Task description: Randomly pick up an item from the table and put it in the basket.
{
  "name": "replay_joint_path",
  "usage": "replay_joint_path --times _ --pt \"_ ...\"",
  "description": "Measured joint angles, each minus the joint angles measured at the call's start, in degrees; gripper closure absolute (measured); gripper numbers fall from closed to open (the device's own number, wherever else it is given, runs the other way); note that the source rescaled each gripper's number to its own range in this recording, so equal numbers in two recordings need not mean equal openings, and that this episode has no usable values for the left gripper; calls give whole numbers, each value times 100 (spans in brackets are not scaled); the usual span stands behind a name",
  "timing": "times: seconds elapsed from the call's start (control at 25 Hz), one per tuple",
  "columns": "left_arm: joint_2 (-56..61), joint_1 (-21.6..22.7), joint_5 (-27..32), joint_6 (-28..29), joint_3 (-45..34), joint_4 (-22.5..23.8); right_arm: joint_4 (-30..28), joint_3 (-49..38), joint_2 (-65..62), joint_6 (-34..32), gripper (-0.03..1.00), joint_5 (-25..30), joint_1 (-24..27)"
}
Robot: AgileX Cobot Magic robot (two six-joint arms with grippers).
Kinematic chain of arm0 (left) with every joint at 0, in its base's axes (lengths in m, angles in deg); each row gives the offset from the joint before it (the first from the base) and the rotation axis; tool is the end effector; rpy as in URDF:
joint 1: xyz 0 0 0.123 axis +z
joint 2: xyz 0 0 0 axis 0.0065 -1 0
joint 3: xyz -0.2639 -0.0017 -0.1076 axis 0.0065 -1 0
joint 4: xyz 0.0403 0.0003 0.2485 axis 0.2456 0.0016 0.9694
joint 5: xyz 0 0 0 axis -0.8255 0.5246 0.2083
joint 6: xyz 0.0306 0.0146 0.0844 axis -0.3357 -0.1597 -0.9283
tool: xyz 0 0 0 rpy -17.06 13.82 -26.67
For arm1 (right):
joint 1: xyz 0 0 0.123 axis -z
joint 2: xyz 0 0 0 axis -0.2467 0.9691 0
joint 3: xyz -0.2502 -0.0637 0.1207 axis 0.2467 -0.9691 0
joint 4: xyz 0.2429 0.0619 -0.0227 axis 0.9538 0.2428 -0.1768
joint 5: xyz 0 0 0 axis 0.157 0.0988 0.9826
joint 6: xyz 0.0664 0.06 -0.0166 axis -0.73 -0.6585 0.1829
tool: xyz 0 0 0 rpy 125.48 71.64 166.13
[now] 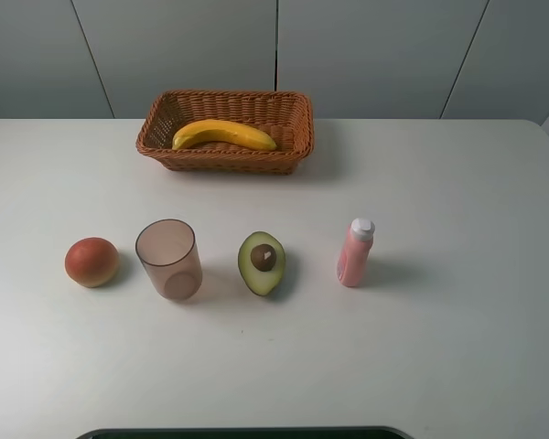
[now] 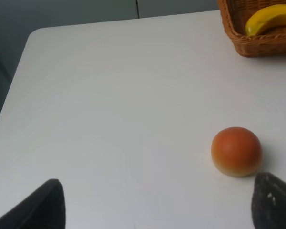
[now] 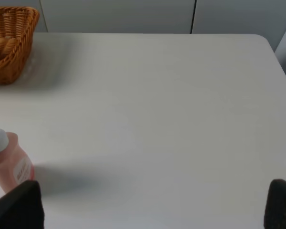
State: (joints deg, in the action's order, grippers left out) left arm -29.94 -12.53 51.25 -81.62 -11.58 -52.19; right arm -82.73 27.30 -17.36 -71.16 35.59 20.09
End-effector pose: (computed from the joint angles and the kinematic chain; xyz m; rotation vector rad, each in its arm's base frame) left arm -0.0053 0.0095 0.2788 0.1664 2.0434 -0.0375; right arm -0.0077 0.0066 0.2780 -0.0005 2.0650 -0.0383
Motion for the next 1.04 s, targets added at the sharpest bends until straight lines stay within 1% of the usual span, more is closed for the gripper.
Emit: replay_joint_path --times 1.04 --pt "0 0 0 12 0 0 0 0 0 -37 -3 -9 0"
